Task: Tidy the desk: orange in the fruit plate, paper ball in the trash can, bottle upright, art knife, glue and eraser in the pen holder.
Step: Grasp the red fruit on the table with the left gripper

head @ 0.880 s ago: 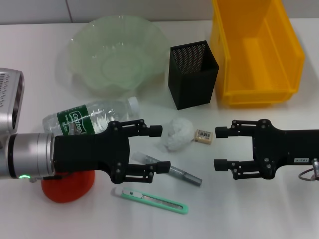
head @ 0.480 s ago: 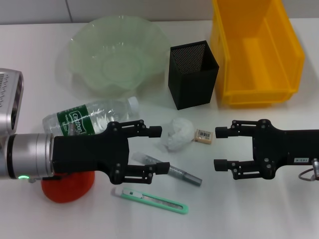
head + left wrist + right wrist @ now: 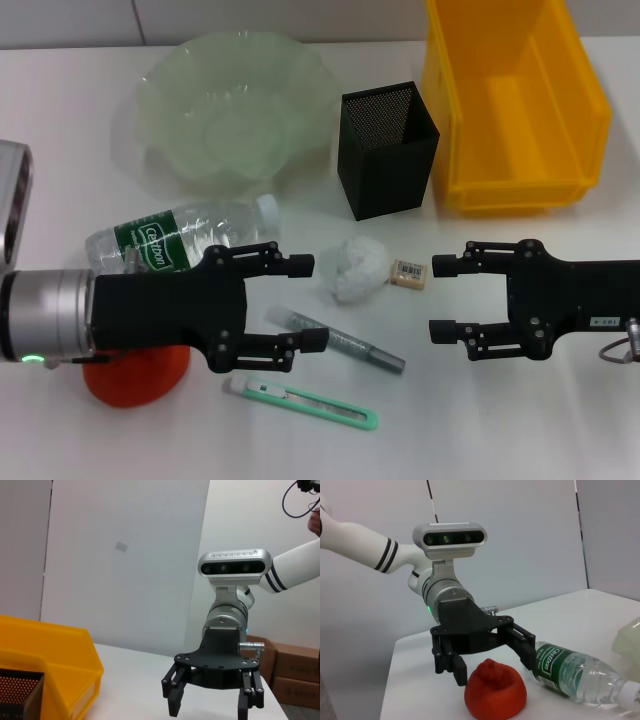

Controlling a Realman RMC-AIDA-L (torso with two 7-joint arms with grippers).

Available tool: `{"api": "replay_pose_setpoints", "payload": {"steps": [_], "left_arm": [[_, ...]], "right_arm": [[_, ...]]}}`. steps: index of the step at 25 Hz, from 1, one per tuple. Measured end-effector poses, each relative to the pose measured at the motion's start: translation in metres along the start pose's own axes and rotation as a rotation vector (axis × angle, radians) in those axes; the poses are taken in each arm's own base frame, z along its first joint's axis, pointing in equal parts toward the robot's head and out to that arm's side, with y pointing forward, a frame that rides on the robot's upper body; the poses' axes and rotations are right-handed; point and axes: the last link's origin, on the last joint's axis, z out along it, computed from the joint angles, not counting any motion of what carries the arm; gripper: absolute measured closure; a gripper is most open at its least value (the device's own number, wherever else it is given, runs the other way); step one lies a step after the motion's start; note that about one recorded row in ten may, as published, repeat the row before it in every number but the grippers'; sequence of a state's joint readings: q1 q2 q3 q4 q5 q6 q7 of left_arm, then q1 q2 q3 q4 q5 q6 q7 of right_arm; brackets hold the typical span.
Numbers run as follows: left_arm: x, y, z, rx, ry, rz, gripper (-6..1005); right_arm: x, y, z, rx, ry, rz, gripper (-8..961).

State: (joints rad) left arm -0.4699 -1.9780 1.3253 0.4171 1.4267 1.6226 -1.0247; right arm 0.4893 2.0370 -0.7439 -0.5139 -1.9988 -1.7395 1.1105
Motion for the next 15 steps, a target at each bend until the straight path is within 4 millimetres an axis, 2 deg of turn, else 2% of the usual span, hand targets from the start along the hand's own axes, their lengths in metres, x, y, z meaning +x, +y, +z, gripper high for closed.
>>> {"api": "replay_pose_setpoints", "payload": {"steps": [15], "left_arm": [[-0.007, 0.004, -0.052, 0.067, -0.031, -0.020, 197]], "right_arm": [[0.000, 0.000, 0.000, 0.003, 0.001, 0.006, 197]]}}
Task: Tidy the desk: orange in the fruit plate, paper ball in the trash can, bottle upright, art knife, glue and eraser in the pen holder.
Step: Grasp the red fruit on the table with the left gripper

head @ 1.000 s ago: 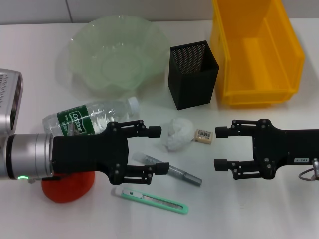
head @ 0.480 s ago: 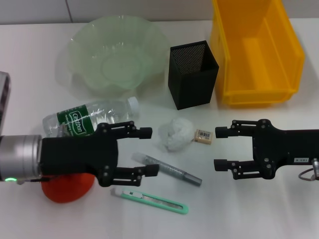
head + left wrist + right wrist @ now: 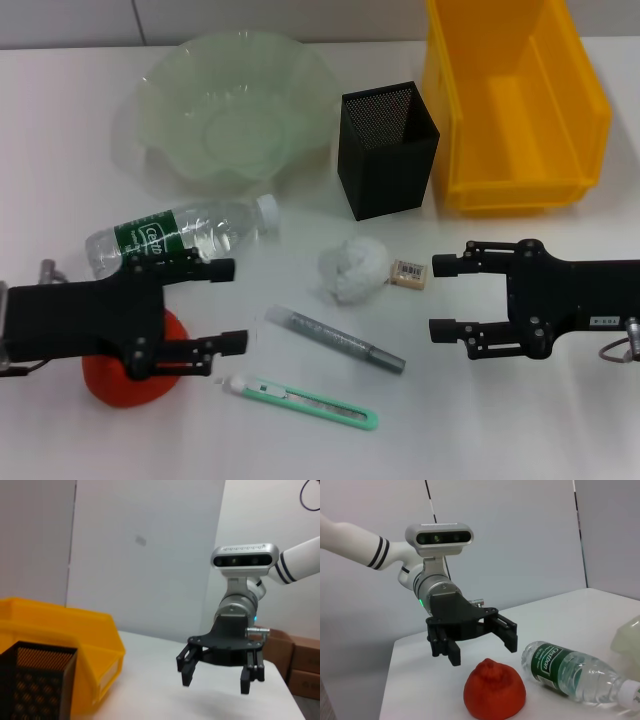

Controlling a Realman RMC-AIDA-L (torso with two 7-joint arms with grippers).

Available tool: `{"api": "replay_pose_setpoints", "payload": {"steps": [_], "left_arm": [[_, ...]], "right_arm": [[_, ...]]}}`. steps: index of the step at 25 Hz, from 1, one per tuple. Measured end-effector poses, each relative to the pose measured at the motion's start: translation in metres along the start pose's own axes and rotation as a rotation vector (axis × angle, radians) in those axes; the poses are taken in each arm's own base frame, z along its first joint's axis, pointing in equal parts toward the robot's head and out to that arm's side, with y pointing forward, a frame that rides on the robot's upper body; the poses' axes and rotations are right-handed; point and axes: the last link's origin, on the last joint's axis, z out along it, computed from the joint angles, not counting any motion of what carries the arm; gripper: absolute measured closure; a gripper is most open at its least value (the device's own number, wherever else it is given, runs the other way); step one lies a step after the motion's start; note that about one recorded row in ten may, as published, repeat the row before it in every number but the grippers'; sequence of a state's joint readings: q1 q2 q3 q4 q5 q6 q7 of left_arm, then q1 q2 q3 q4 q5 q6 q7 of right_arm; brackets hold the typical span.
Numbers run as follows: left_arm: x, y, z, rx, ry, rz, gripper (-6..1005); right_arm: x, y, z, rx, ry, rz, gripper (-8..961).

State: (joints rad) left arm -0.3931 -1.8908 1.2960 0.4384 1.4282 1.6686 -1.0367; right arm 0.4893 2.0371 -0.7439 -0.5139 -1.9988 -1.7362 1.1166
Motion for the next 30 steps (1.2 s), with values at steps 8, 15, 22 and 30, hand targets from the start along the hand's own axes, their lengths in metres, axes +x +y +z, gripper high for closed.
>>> {"api": "replay_pose_setpoints", "payload": {"steps": [8, 15, 22, 30], "left_arm": [[-0.012, 0.004, -0.027, 0.072, -0.024, -0.027, 198], [-0.022, 0.005, -0.042, 0.123, -0.063, -0.049, 197], [-0.027, 0.008, -0.047, 0.137, -0.076, -0.059, 198], [-0.033, 0.012, -0.053, 0.162, -0.093, -0.066, 198]], "right_arm": [[-0.001, -0.002, 0.002, 0.001, 0.001, 0.000, 197], [-0.001, -0.002, 0.002, 0.000, 0.001, 0.004, 197], [-0.001, -0.002, 0.002, -0.002, 0.001, 0.006, 198], [0.000, -0.001, 0.002, -0.007, 0.010, 0.009, 198]]}}
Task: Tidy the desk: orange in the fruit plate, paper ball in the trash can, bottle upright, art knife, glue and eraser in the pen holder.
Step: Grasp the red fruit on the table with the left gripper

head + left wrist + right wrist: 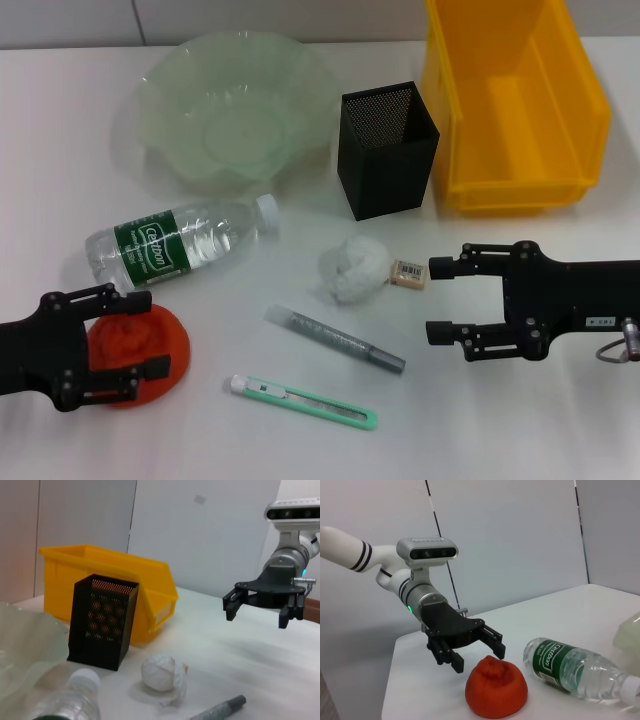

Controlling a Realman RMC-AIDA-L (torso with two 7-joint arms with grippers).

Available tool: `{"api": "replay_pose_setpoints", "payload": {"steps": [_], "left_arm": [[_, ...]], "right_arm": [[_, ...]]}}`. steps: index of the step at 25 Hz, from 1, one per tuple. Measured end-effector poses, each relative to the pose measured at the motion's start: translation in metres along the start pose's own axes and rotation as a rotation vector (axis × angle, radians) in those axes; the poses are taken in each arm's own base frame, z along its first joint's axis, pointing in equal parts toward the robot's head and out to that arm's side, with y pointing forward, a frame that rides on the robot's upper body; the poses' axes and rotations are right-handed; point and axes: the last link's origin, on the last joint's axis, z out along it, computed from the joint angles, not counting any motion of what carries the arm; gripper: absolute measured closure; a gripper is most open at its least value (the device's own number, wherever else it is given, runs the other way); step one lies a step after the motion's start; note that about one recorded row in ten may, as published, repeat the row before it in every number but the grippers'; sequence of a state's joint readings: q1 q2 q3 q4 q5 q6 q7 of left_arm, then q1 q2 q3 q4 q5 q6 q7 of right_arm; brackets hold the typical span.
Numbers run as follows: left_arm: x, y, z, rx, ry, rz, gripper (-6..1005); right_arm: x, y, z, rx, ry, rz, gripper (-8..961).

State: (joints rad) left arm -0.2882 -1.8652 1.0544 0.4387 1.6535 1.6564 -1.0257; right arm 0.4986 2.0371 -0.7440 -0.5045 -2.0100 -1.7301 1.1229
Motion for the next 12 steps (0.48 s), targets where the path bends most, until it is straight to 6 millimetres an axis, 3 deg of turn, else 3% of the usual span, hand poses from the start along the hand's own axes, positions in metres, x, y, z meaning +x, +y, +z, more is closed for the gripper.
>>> {"api": "replay_pose_setpoints", "payload": {"steps": [12], "left_arm": [[-0.008, -0.003, -0.011, 0.064, -0.023, -0.009, 197]], "right_arm": [[0.000, 0.001, 0.000, -0.008, -0.001, 0.012, 197]]}}
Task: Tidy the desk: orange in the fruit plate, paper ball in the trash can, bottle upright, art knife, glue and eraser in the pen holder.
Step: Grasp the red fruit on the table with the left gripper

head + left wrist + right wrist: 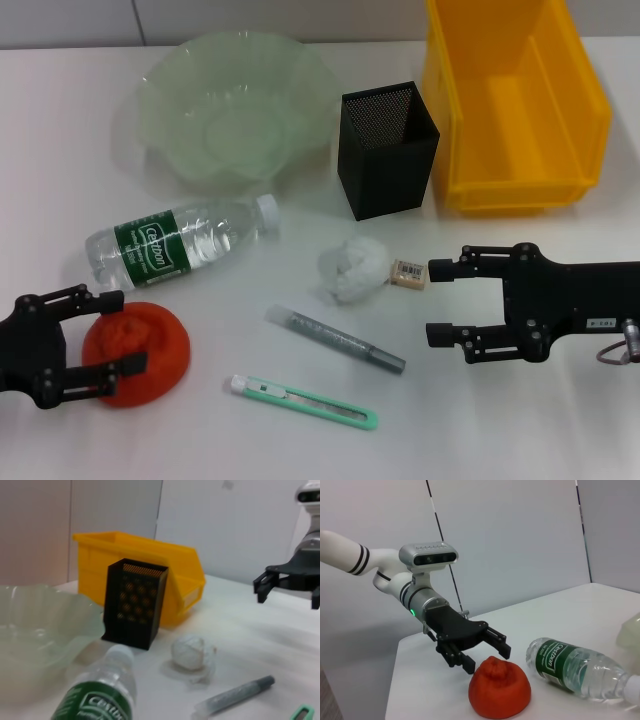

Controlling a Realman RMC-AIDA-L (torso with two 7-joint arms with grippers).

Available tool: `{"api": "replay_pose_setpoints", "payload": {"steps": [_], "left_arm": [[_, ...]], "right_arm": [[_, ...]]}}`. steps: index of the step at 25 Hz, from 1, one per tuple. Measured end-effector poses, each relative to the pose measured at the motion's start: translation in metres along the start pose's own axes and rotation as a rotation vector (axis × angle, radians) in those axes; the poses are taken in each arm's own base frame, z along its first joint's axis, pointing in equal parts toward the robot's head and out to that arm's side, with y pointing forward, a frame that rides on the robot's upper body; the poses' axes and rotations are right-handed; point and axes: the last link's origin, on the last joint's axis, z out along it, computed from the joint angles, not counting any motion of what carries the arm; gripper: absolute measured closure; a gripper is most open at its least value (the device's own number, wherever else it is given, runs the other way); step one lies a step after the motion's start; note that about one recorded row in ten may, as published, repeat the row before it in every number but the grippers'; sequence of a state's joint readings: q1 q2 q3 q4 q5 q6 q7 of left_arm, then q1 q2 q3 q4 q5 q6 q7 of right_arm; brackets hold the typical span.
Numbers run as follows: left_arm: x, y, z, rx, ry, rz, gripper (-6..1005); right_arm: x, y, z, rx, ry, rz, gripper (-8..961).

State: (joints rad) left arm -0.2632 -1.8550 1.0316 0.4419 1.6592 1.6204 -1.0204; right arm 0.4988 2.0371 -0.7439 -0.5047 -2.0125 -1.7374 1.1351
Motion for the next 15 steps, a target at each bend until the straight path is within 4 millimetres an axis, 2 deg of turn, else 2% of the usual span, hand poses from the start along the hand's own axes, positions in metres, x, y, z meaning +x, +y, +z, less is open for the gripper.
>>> {"api": "replay_pose_setpoints", "payload": {"steps": [15], "left_arm": [[-0.0120, -0.0001, -0.0008, 0.026, -0.058, -0.004, 213]], "right_arm": [[0.0005, -0.0008, 0.0007, 0.006, 0.002, 0.000, 198]]}}
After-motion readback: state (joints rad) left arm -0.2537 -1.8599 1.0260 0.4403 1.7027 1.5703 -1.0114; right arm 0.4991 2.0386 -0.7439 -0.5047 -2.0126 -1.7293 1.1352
